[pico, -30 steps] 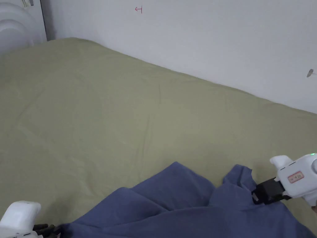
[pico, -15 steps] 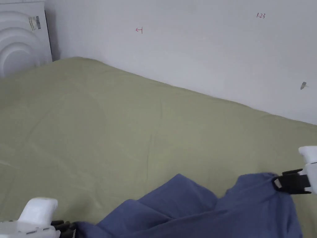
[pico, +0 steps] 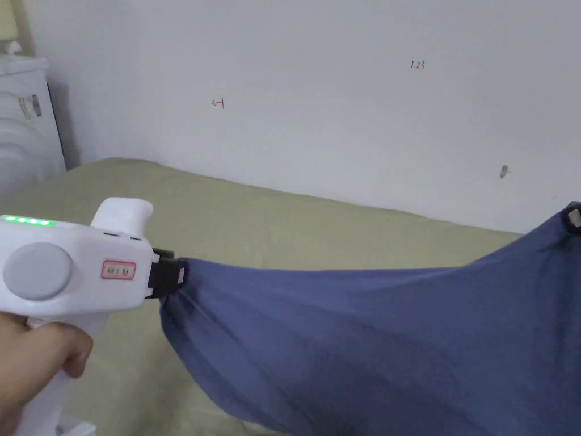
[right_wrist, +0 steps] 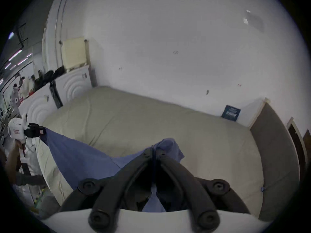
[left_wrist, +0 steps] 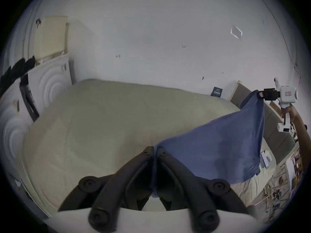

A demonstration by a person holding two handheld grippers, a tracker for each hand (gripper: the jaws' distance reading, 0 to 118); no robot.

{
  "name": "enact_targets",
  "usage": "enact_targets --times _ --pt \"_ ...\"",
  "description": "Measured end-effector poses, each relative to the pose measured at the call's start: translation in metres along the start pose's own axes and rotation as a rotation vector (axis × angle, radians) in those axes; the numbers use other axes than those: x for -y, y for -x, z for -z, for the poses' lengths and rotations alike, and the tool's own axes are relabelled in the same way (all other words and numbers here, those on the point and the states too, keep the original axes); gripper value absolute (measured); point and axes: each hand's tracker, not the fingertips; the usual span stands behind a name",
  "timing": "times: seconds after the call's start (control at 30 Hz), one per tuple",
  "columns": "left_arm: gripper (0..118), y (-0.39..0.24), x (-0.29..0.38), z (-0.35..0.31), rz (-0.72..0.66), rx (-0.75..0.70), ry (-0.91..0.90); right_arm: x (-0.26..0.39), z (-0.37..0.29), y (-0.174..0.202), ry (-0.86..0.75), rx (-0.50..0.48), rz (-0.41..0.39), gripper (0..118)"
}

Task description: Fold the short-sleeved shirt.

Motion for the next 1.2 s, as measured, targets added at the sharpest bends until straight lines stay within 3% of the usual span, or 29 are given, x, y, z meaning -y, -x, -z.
enact_targets --times 0.1,0.2,0.23,0.37,0.4,0.47,0.53,0.6,0.63,0.77,1.03,1.2 --pt "4 -0.007 -0.038 0.009 0.061 -0.002 -0.009 -0.017 -0.045 0.035 -0.042 0.018 0.022 2" --pt "4 -0.013 -0.075 0.019 0.127 -0.053 -0.031 -0.012 -0.025 0.014 -0.111 0.082 0.019 2" --pt "4 -0.014 -0.087 0.023 0.123 -0.068 -0.034 -0.022 0.005 0.017 0.002 -0.585 0.161 2" --pt "4 -0.017 -0.125 0.037 0.096 -0.09 -0.086 -0.031 0.012 -0.003 -0.07 -0.456 0.205 2" --pt "4 -0.019 -0.133 0.041 0.095 -0.088 -0.091 -0.041 0.01 -0.044 0.111 -0.056 0.393 2" --pt "4 -0.022 -0.145 0.047 0.089 -0.086 -0.109 -0.056 0.023 -0.062 0.055 -0.062 0.39 2" --pt "4 -0.024 -0.159 0.054 0.087 -0.069 -0.121 -0.069 0.035 -0.062 0.023 -0.132 0.381 2" --pt "4 -0.03 -0.174 0.063 0.125 -0.098 -0.139 -0.078 0.057 -0.078 0.014 -0.113 0.381 2" --pt "4 -0.032 -0.182 0.066 0.133 -0.11 -0.142 -0.087 0.031 -0.059 -0.118 -0.111 0.316 2" --pt "4 -0.038 -0.213 0.068 0.138 -0.124 -0.179 -0.099 0.034 -0.059 -0.161 -0.068 0.292 2" --pt "4 -0.038 -0.252 0.055 0.142 -0.172 -0.297 -0.121 0.018 -0.042 -0.259 -0.059 0.324 2" --pt "4 -0.021 -0.259 0.06 0.156 -0.211 -0.326 -0.146 0.046 -0.056 -0.281 -0.07 0.319 2"
